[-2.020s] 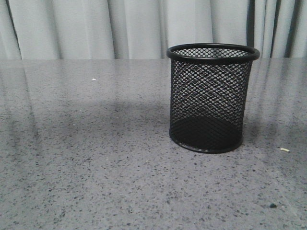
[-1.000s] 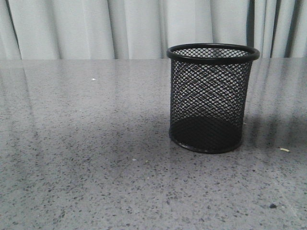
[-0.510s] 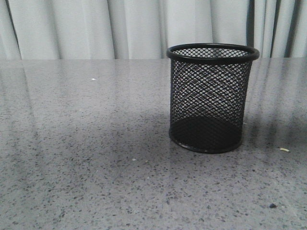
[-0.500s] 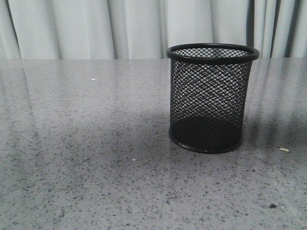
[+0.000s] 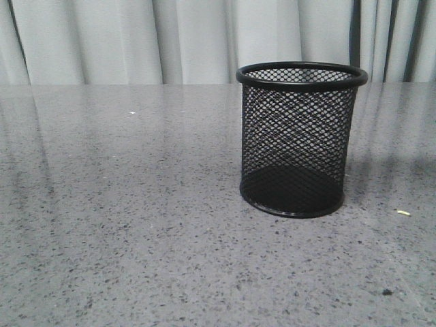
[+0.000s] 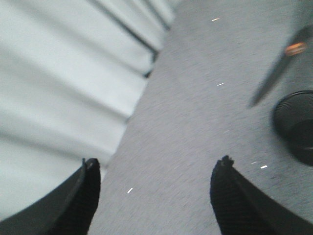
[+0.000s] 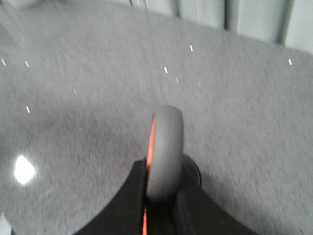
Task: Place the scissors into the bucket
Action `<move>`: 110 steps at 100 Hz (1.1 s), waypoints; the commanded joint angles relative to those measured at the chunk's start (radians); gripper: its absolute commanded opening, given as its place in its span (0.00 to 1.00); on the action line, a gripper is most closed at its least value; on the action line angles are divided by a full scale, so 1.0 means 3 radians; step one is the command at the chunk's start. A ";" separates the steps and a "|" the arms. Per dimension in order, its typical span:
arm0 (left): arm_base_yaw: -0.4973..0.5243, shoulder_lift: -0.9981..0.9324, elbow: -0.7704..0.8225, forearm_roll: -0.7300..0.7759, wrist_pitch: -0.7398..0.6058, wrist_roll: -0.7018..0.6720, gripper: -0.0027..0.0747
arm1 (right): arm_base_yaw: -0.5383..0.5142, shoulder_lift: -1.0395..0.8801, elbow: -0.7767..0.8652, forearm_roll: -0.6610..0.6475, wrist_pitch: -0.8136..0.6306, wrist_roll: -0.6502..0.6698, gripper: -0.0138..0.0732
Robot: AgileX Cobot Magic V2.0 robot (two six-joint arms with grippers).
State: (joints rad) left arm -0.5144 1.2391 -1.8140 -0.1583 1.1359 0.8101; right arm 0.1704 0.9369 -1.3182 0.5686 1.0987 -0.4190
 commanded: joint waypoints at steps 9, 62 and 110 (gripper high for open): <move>0.0525 -0.0199 -0.0107 -0.0253 -0.0196 -0.0060 0.60 | -0.0009 0.0252 -0.0444 -0.0192 0.0533 0.0183 0.10; 0.0781 -0.0273 -0.0107 -0.0314 -0.0165 -0.0060 0.60 | 0.0499 0.0589 -0.0459 -0.0601 0.0650 0.0437 0.10; 0.0781 -0.0267 -0.0107 -0.0335 -0.0171 -0.0060 0.60 | 0.0532 0.0834 -0.0212 -0.0738 0.0627 0.0508 0.10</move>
State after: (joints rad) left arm -0.2842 1.1723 -1.8162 -0.2307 1.1512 0.8021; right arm 0.3283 1.1901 -1.3591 0.3240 1.2669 -0.2686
